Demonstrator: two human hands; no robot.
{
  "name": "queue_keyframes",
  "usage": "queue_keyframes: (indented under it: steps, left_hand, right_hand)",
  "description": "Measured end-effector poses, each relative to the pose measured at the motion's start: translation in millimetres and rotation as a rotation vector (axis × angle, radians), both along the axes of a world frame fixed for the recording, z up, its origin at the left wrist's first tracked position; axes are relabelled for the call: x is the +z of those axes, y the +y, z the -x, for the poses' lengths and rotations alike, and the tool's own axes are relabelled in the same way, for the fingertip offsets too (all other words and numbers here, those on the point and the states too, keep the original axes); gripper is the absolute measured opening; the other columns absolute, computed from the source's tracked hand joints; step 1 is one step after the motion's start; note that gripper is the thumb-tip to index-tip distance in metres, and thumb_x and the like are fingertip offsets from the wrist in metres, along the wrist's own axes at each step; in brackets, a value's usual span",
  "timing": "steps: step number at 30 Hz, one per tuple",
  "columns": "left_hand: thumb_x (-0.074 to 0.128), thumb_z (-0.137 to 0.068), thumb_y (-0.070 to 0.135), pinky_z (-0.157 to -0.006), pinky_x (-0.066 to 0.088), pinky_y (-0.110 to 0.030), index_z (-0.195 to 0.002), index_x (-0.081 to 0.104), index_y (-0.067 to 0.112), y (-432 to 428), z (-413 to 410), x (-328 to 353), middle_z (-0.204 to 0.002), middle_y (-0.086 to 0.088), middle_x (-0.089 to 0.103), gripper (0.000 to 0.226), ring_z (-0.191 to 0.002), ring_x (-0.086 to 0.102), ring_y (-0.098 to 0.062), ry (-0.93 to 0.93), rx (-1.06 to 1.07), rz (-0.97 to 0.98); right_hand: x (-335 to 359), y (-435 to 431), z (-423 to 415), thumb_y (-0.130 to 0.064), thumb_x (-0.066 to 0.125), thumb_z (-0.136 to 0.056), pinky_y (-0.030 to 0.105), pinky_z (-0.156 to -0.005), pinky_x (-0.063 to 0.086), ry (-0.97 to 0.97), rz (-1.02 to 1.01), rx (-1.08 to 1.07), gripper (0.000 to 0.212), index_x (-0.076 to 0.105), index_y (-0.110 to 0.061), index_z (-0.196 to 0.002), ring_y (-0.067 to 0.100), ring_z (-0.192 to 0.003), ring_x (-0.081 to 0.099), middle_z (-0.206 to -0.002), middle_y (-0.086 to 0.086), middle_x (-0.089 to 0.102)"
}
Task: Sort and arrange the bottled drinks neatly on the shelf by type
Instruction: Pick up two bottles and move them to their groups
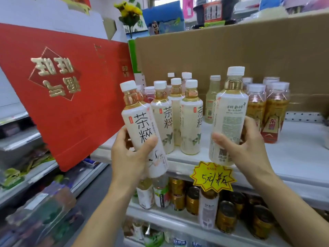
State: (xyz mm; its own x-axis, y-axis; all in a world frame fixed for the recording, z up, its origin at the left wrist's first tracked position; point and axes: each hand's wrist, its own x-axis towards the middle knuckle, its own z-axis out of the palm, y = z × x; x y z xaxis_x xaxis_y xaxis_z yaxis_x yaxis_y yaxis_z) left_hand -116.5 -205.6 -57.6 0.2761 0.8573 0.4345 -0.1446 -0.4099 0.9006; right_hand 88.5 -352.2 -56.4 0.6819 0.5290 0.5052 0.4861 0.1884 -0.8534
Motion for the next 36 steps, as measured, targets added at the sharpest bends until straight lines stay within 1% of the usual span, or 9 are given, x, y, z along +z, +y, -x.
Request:
queue_keyframes:
  steps: [6,11,15,17,20,23,26,29,36]
  left_hand:
    - [0.081,-0.08,0.022,-0.081,0.055,-0.027,-0.128,0.054,0.029,67,-4,10,-0.111,0.016,0.067,0.056,-0.101,0.065,0.001,0.01,0.051,-0.086]
    - [0.085,-0.072,0.038,-0.088,0.058,-0.043,-0.132,0.049,0.034,110,-22,1,-0.118,0.011,0.067,0.07,-0.11,0.065,-0.013,0.093,-0.036,-0.053]
    - [0.081,-0.081,0.023,-0.076,0.054,-0.011,-0.132,0.045,0.028,114,-35,-3,-0.114,0.017,0.063,0.063,-0.096,0.059,0.017,0.1,-0.101,-0.071]
    - [0.079,-0.083,0.021,-0.071,0.051,-0.005,-0.134,0.043,0.03,112,-39,-6,-0.112,0.023,0.059,0.063,-0.091,0.055,0.025,0.115,-0.143,-0.081]
    - [0.077,-0.084,0.023,-0.078,0.05,-0.012,-0.137,0.04,0.031,111,-39,-6,-0.114,0.024,0.058,0.065,-0.094,0.054,0.025,0.135,-0.205,-0.09]
    - [0.078,-0.082,0.036,-0.095,0.053,-0.026,-0.138,0.035,0.036,109,-37,-6,-0.123,0.019,0.059,0.071,-0.11,0.057,0.011,0.136,-0.306,-0.052]
    - [0.084,-0.059,0.059,-0.107,0.046,-0.038,-0.144,0.023,0.041,104,-40,-8,-0.138,0.01,0.048,0.107,-0.127,0.049,-0.006,0.163,-0.335,-0.031]
    - [0.09,-0.047,0.052,-0.112,0.04,-0.046,-0.148,0.01,0.042,89,-49,-7,-0.144,0.007,0.036,0.13,-0.136,0.038,-0.014,0.219,-0.284,-0.059]
    - [0.091,-0.046,0.051,-0.12,0.026,-0.044,-0.153,-0.005,0.037,62,-73,-11,-0.153,0.01,0.018,0.144,-0.143,0.017,-0.011,0.225,-0.251,-0.073]
  right_hand:
    - [-3,30,-10,-0.024,0.081,-0.078,0.025,-0.082,0.051,0.029,0.047,-0.075,0.065,0.043,-0.026,-0.132,-0.002,-0.102,0.062,-0.115,-0.013,0.063]
    - [-14,46,-9,-0.019,0.082,-0.078,0.03,-0.088,0.053,0.047,0.096,-0.138,0.067,0.042,-0.024,-0.131,-0.001,-0.106,0.061,-0.118,-0.009,0.063]
    - [-13,53,-7,-0.017,0.081,-0.078,0.013,-0.075,0.048,0.053,0.112,-0.178,0.066,0.042,-0.021,-0.131,-0.015,-0.097,0.059,-0.115,-0.012,0.063]
    - [-13,55,-7,-0.016,0.081,-0.079,0.012,-0.07,0.047,0.051,0.119,-0.182,0.065,0.042,-0.021,-0.131,-0.019,-0.094,0.058,-0.115,-0.015,0.063]
    - [-12,56,-5,-0.015,0.081,-0.079,0.011,-0.07,0.049,0.054,0.13,-0.189,0.065,0.042,-0.02,-0.131,-0.019,-0.094,0.058,-0.114,-0.016,0.062]
    - [-7,56,-3,-0.02,0.081,-0.078,0.024,-0.087,0.052,0.094,0.131,-0.169,0.07,0.04,-0.02,-0.135,-0.009,-0.103,0.059,-0.119,-0.013,0.062]
    - [0,57,3,-0.03,0.082,-0.075,0.023,-0.087,0.049,0.099,0.128,-0.155,0.084,0.032,-0.024,-0.142,0.001,-0.112,0.057,-0.126,-0.011,0.058]
    - [1,61,9,-0.029,0.086,-0.071,0.025,-0.093,0.047,0.057,0.137,-0.191,0.099,0.022,-0.028,-0.146,0.007,-0.118,0.051,-0.127,-0.013,0.05]
    - [1,57,-2,-0.027,0.081,-0.079,0.04,-0.103,0.048,0.051,0.129,-0.235,0.091,0.019,-0.03,-0.145,0.013,-0.126,0.049,-0.136,-0.004,0.048]
